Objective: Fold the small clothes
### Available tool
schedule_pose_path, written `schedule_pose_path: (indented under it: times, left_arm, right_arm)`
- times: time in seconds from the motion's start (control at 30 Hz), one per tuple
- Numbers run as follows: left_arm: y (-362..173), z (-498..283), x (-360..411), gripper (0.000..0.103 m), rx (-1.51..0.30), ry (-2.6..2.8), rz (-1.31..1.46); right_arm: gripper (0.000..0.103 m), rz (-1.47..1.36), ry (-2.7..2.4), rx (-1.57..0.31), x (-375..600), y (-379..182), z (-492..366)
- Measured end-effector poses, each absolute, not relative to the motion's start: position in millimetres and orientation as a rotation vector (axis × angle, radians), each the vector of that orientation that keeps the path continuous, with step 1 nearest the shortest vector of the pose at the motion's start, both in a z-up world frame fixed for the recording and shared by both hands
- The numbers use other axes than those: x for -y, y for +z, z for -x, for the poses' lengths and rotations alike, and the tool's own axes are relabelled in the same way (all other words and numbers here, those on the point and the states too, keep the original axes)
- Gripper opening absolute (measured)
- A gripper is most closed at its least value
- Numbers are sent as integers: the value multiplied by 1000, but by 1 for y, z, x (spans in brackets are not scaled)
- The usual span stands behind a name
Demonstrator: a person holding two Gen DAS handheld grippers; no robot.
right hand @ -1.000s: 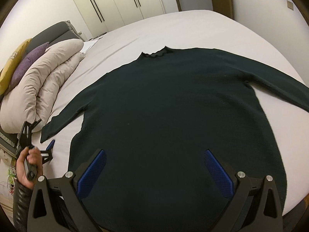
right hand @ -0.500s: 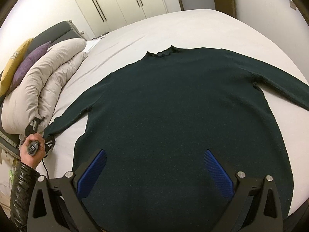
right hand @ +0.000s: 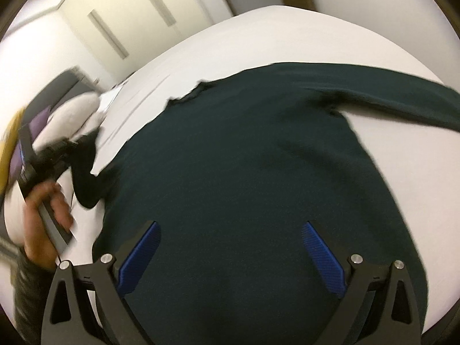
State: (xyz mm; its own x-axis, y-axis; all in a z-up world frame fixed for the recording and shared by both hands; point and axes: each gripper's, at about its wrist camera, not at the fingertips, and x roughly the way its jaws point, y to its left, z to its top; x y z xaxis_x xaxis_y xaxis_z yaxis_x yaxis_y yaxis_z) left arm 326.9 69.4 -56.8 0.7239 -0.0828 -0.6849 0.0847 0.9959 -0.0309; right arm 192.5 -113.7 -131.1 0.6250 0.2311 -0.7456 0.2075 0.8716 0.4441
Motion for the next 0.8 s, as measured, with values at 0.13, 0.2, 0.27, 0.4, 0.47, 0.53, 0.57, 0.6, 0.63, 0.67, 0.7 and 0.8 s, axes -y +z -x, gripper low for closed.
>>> schedule_pose_path:
  times: [0.13,0.2,0.27,0.4,0.47,0.53,0.57,0.6,0.63,0.67,0.7,0.8]
  left_arm:
    - [-142,-318,24,6,-863,-119,-390]
    - [-151,-310,30,6,-817,-82,-451]
    - [-149,-313,27,6,-809,-84,-463]
    - [-158,-302,42,6,-786,-76,-526]
    - [-158,-304,36,6,-788,-79,-506]
    - [-157,-303,33,6,-792,-91,-473]
    - [-156,-295,42,6,-791,-99,-457]
    - [-156,-297,41,6,-792,-105,-440]
    - [-155,-287,45,6,-792,-109,-423]
    - [-154,-283,46,6,-791,-113,-406]
    - [-153,-282,44,6,-789,-117,-389]
    - [-151,-283,37,6,-792,-131,-336]
  right_arm:
    - [101,-585,1,-905,150,-141,-218]
    - [101,-640,33,-918,164,-149,-237]
    - [101,-692,83,-936,168,-157,-259]
    - [100,-772,228,-965,155,-164,-310]
    - [100,-783,259,-985,146,-167,-329]
    - [100,-802,250,-1012,139,-173,-346]
    - [100,-819,272,-1032,135,-178,-354]
    - [100,-833,269,-1052,133,-182,-360]
    - [101,-846,241,-1071,130,-185,-367]
    - [101,-858,243,-1068,128,-185,-369]
    - [100,-874,266,-1065,126,-184,-373]
    - [87,-898,314,-1114,114,-184,-384]
